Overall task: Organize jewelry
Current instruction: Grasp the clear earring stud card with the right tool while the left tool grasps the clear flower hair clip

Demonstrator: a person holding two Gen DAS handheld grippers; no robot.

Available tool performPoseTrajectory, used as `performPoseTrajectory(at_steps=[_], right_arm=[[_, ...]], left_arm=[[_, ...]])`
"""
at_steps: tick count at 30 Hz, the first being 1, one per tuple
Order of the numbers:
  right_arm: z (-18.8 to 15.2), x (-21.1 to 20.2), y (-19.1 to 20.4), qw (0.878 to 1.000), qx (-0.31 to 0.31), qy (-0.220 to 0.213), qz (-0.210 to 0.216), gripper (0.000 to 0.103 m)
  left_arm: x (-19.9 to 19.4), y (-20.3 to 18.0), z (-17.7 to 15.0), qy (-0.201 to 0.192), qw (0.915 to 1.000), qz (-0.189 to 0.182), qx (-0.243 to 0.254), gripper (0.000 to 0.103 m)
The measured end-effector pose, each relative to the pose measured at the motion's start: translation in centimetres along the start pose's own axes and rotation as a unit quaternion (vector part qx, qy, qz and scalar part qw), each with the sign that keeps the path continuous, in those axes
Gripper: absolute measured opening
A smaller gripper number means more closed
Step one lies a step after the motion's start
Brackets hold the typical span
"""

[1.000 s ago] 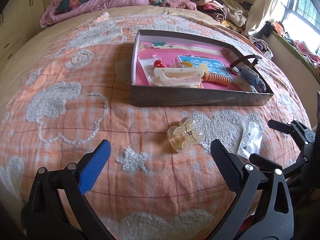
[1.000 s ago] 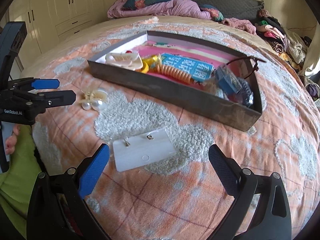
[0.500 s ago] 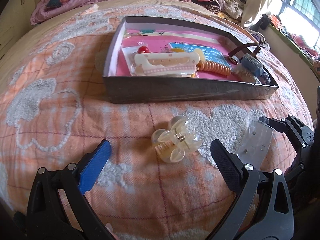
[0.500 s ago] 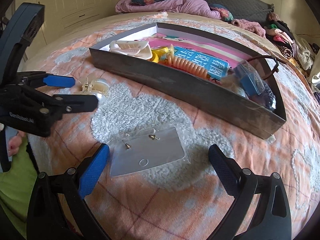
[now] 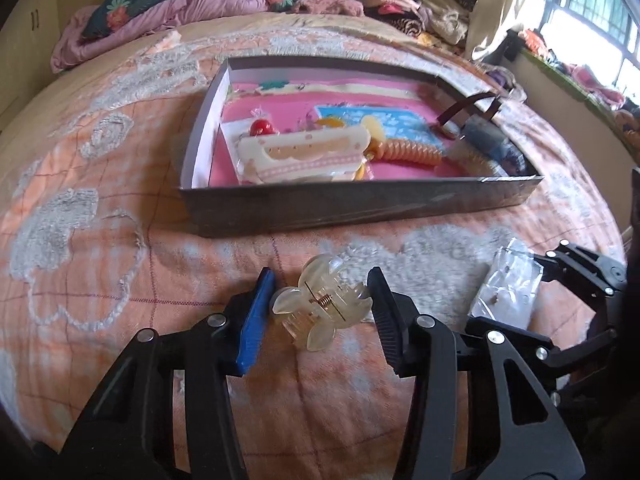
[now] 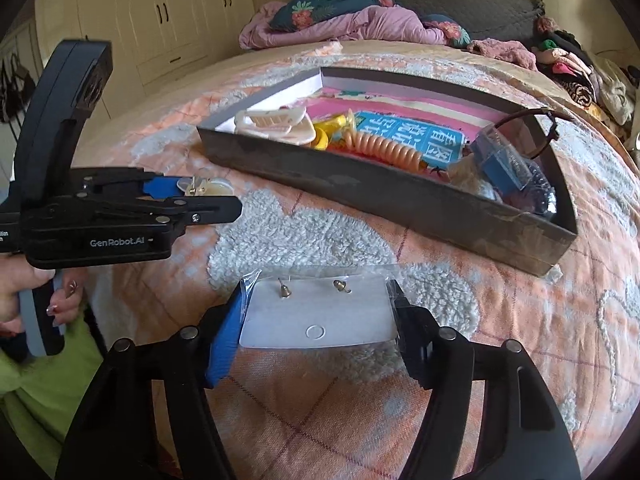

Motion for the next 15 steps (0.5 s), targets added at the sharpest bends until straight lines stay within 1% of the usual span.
performPoseTrajectory(at_steps=[5,9,15], right_arm=[[1.9,-2.7,-0.4,0.999,0.000,-0.039,-0.011,0.066],[3.3,-4.1,-1.2,0.998,-0.005,-0.054,-0.029,0.066],[5.1,-5.4,-2.7,0.996,0.002,-0.072,-0.047,0.066]], left_arm=[[-2.0,-1.0,1.7,-0.024,0.9995,-0.018,0.004,0.040],[-2.8,-1.5,3.3,-0.038,0.9990,-0.023,0.008,0.040],[-3.1,-1.3,5.7,-0.051,0.9985,-0.017,0.009,0.040]])
Point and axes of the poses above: each gripper's, at about its wrist camera, not at the fingertips, and x roughly the way its jaws point, y to its left, z to its top, the point moved 7 cm from there along x, roughly the way its jaws point
